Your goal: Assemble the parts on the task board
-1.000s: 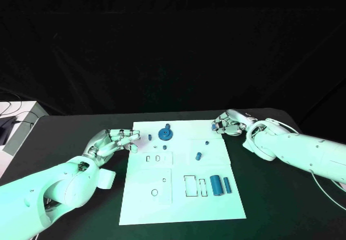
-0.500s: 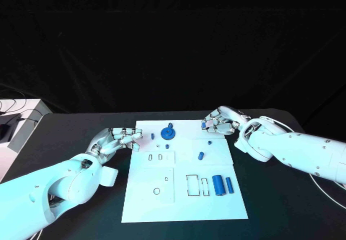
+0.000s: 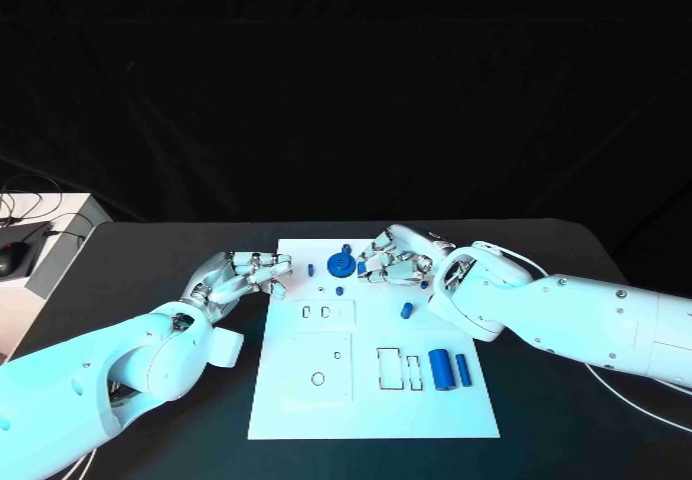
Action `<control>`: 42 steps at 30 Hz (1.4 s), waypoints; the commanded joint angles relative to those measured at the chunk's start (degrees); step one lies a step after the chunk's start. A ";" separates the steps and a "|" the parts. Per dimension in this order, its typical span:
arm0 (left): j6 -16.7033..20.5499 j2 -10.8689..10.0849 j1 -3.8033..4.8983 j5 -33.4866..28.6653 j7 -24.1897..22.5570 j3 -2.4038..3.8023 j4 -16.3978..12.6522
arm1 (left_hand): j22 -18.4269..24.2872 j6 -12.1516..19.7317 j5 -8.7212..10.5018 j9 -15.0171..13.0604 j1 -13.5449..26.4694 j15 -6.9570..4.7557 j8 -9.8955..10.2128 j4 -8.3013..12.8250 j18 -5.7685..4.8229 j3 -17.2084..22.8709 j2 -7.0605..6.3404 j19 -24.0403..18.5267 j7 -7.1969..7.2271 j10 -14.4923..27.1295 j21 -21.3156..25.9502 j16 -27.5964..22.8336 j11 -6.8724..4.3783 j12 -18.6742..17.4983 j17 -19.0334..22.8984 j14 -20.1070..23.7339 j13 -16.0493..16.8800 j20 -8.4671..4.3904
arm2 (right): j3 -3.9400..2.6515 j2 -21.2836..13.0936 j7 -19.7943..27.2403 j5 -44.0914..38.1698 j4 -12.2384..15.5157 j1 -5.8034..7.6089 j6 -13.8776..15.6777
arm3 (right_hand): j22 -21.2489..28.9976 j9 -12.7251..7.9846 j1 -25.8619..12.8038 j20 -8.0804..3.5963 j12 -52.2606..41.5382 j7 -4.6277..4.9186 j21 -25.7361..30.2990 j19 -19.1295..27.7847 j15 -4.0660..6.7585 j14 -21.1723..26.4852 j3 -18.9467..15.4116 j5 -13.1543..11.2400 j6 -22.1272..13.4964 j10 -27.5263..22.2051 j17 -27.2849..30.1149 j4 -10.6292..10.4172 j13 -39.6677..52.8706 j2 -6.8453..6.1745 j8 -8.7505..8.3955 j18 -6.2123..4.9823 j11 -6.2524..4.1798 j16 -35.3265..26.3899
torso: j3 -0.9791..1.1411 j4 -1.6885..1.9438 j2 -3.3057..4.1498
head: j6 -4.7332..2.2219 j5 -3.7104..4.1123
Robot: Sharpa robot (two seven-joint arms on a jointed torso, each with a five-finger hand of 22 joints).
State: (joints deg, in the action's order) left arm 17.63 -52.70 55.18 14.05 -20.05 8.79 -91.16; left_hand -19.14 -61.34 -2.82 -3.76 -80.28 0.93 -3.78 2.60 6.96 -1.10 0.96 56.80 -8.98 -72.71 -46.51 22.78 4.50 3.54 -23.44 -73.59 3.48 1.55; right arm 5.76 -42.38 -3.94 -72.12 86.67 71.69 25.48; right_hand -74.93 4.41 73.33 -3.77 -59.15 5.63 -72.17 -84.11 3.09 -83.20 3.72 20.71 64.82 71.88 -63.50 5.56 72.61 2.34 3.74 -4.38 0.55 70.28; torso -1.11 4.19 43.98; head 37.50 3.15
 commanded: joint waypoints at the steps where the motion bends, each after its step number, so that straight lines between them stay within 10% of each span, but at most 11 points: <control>1: 0.13 0.16 -0.02 0.03 0.02 0.03 -0.09 | -0.12 -0.30 -0.02 0.04 -0.14 0.06 0.13 -0.04 -0.59 -0.32 -0.20 -0.25 0.26 -0.55 -0.34 0.39 -0.09 0.07 -0.13 0.37 0.06 -0.32 | 0.14 0.48 -6.83 -4.71 1.32 -0.22 -1.54 | -10.32 0.10 -0.84 -0.38 0.29 0.52 0.31 -2.64 0.34 0.03 -0.27 -0.47 0.35 -0.20 0.12 0.04 -0.06 -0.46 0.19 0.87 -0.10 -0.14 | -0.03 -0.01 -0.01 | 0.29 -0.17; 21: 0.28 0.17 -0.01 0.06 0.15 0.03 -0.23 | -0.48 -0.12 -0.02 0.05 -0.12 0.15 0.14 -0.18 -0.62 -0.58 -0.23 -0.62 0.16 -0.07 -0.85 1.22 0.07 0.05 -0.38 0.86 0.05 -0.32 | 0.60 1.03 -17.72 -16.57 8.34 -3.88 0.73 | -10.27 0.09 -1.86 -0.45 0.45 0.22 0.61 -2.72 0.47 0.00 -1.59 -1.09 1.04 0.10 0.62 -1.25 -0.17 -1.71 0.22 0.83 -0.27 -0.45 | 0.10 0.03 0.04 | 1.21 -0.83; 42: 0.18 -0.18 -0.02 0.05 0.29 0.03 -0.34 | -0.54 0.08 -0.02 0.04 -0.13 0.22 0.13 -0.26 -0.54 -0.66 -0.23 -0.72 0.05 0.41 -0.94 1.44 0.22 0.05 -0.30 0.98 0.04 -0.22 | 0.61 1.45 -18.09 -21.09 7.50 -5.19 2.53 | -10.33 0.05 -1.58 -0.49 0.33 0.19 0.44 -2.78 0.50 -0.02 -1.58 -1.16 1.12 0.30 0.53 -1.45 -0.05 -1.90 0.19 0.89 -0.29 -0.30 | 0.10 -0.04 0.02 | 1.71 -0.98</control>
State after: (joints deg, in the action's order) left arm 18.07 -52.89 55.18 14.06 -19.54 8.79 -91.32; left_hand -19.61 -61.54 -2.82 -3.76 -80.28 1.13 -3.78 2.28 6.95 -1.42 0.96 56.50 -8.78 -72.69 -47.20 23.91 4.52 3.54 -23.72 -72.99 3.48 1.24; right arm 6.39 -41.01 -21.66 -91.19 94.29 66.57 27.12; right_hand -74.95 4.54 71.86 -3.98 -58.90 5.80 -71.88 -83.89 3.09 -83.20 2.14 19.81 65.43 71.99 -62.93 4.26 72.51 0.94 3.68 -4.38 0.66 70.06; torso -0.99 4.20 44.02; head 39.19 2.20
